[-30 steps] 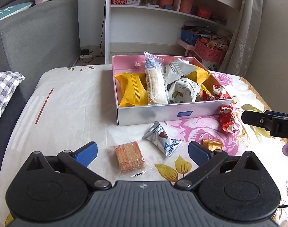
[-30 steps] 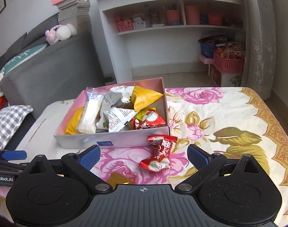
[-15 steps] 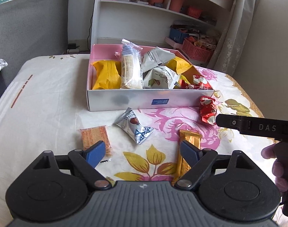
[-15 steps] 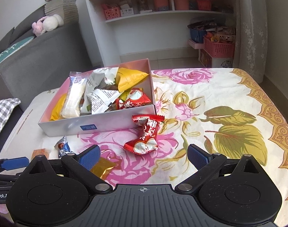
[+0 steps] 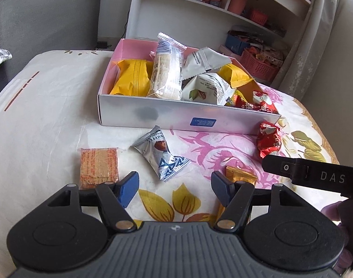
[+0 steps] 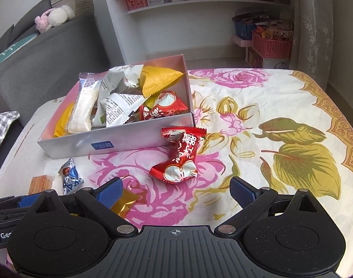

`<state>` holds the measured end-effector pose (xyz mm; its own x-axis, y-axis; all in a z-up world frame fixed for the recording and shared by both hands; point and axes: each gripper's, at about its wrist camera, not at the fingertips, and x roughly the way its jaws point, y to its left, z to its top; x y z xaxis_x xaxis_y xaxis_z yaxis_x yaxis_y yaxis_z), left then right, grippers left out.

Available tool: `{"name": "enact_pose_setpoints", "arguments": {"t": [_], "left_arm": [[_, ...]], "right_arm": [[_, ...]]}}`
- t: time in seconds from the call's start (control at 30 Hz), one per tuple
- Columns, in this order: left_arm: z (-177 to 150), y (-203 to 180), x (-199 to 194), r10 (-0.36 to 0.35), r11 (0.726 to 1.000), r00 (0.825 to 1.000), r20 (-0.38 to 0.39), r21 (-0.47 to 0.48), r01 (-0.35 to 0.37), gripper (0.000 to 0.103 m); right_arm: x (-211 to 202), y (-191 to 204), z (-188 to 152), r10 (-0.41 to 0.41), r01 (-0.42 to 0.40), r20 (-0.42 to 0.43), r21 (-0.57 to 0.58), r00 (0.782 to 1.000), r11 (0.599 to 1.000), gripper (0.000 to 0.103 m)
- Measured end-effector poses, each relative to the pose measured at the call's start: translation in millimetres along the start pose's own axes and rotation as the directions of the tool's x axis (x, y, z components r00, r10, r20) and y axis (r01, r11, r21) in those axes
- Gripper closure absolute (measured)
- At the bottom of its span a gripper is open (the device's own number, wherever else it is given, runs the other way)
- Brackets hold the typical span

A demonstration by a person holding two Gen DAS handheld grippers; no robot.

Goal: Organize snacks
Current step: 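Withdraw both open tools toward the loose candies beside the box, then grasp the blue-white candy with the left tool while the right tool grasps the red candy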

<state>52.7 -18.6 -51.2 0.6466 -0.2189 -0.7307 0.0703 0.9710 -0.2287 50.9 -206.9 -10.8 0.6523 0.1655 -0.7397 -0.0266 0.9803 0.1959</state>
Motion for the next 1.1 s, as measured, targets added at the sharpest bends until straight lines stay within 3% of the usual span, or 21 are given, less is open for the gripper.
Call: {"name": "enact_pose_setpoints", "arguments": {"t": [0.27, 0.6, 0.9, 0.97, 1.1], "left_arm": [[-1.1, -5.3, 5.7, 0.059, 0.998, 0.996, 0.07, -0.011, -0.058, 0.039], [-1.7, -11.9, 14.9, 0.128, 0.989, 0.983, 0.134, 0.052, -0.136, 0.041], [-1.8, -12.6, 12.5, 0.168, 0.981, 0.976, 0.141, 0.078, -0.18, 0.066], [-1.8, -11.5, 11.3, 0.167, 0.981, 0.976, 0.137, 0.074, -0.178, 0.069], [-0.6, -9.7, 9.6, 0.152, 0.984, 0.981, 0.123, 0.07, -0.162, 0.073]], "right_arm": [[16.2, -17.2, 1.2, -0.014, 0.014, -0.008, 0.109, 1.0, 0.994, 0.003], [29.6, -4.6, 3.4, -0.057, 0.057, 0.045, 0.003, 0.997, 0.998, 0.003], [35.7, -0.4, 6.1, -0.078, 0.08, 0.071, -0.035, 0.994, 0.996, 0.006], [35.8, -1.1, 7.2, -0.078, 0.08, 0.077, -0.032, 0.994, 0.996, 0.01], [35.2, -1.8, 9.1, -0.076, 0.08, 0.09, -0.038, 0.993, 0.996, 0.027]]}}
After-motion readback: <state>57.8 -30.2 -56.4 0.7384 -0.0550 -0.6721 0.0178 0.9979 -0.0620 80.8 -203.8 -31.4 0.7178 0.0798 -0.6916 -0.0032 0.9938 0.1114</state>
